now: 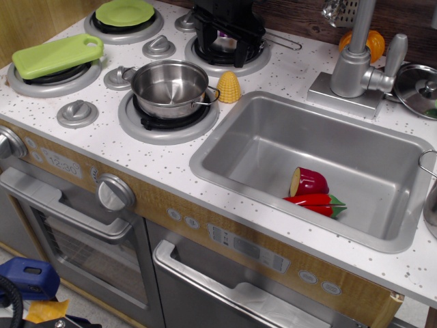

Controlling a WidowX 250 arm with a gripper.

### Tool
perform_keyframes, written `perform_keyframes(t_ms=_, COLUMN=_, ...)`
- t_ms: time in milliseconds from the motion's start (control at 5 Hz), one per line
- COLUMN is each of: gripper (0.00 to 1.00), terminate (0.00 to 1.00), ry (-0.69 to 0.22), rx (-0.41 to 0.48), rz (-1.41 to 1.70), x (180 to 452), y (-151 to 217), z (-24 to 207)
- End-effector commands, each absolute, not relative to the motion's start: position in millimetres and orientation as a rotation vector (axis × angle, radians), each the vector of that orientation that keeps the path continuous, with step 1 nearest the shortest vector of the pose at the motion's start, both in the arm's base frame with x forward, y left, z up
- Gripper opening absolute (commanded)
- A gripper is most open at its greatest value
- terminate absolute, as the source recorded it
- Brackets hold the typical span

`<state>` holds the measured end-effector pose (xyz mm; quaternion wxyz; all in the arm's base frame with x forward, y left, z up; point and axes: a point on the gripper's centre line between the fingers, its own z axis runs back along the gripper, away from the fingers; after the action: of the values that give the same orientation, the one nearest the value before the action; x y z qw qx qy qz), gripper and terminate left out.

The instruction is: Put corn in pan which is on stove

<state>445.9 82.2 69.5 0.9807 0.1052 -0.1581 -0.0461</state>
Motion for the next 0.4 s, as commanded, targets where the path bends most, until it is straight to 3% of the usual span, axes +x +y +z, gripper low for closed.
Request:
perform_keyframes(t_ms=0, gripper=1.00, terminate=0.00, ry=-0.318, rx=0.212, rz=-0.093, x=445.9, y=82.2, z=69.5)
perform_keyframes(t_ms=200, gripper=1.00, terminate=0.00, ry=-0.332, rx=0.180, rz=-0.107, x=449.5, y=86.7, z=59.5)
